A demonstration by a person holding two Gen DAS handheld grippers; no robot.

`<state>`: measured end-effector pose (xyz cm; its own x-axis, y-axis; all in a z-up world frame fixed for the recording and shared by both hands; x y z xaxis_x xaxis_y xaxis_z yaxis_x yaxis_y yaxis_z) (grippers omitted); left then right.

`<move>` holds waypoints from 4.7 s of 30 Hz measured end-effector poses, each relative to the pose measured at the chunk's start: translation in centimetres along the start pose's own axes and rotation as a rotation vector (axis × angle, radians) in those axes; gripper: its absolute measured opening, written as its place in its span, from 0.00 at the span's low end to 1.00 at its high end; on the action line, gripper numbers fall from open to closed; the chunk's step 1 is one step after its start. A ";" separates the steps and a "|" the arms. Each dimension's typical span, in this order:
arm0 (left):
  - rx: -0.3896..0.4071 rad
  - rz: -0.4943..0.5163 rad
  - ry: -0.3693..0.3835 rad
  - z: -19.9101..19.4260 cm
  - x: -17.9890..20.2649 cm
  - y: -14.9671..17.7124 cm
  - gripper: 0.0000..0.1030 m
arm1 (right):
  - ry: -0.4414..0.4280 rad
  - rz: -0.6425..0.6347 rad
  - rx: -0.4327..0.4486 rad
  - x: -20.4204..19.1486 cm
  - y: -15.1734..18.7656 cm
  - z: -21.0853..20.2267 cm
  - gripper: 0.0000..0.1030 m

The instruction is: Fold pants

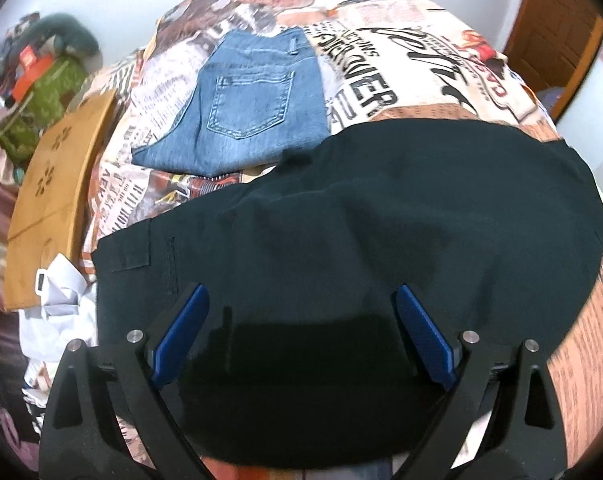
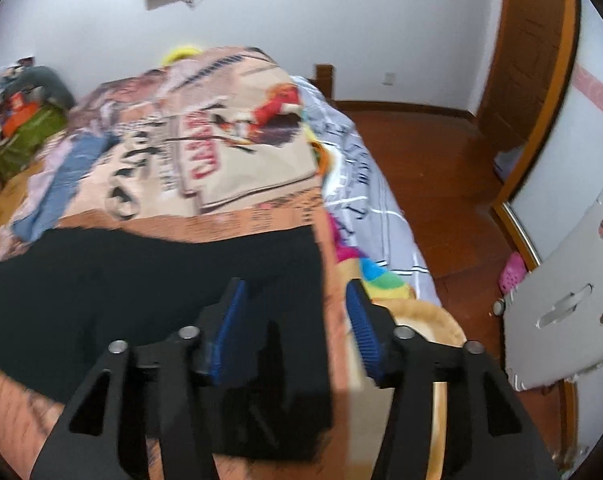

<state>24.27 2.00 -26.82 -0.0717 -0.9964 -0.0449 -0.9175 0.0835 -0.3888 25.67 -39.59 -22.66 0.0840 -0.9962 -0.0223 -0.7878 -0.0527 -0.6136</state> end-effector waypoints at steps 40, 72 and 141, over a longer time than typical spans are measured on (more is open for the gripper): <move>0.033 -0.010 0.002 -1.8 0.3 -0.1 0.93 | 0.045 0.054 -0.091 0.7 8.0 0.1 0.06; -0.018 0.165 0.082 1.6 9.6 -4.6 0.93 | -0.261 0.378 -0.096 0.4 9.1 -0.8 0.60; 0.232 -0.258 -0.006 -7.5 -10.6 0.6 0.93 | -0.537 -0.239 0.043 -27.9 -3.4 -3.8 0.04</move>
<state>21.56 12.49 -19.66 0.1538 -0.9851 0.0766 -0.7920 -0.1692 -0.5866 23.71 -11.86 -16.99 0.5624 -0.7817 -0.2694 -0.6843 -0.2572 -0.6824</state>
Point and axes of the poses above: each gripper's, at about its wrist camera, not at the fingertips, and z roughly the way its jaws point, x to its right, y to its underside, the point moved 3 cm from there along z, roughly the way its jaws point, and after that the axes turned 3 degrees about -x, right-handed, at the moved point
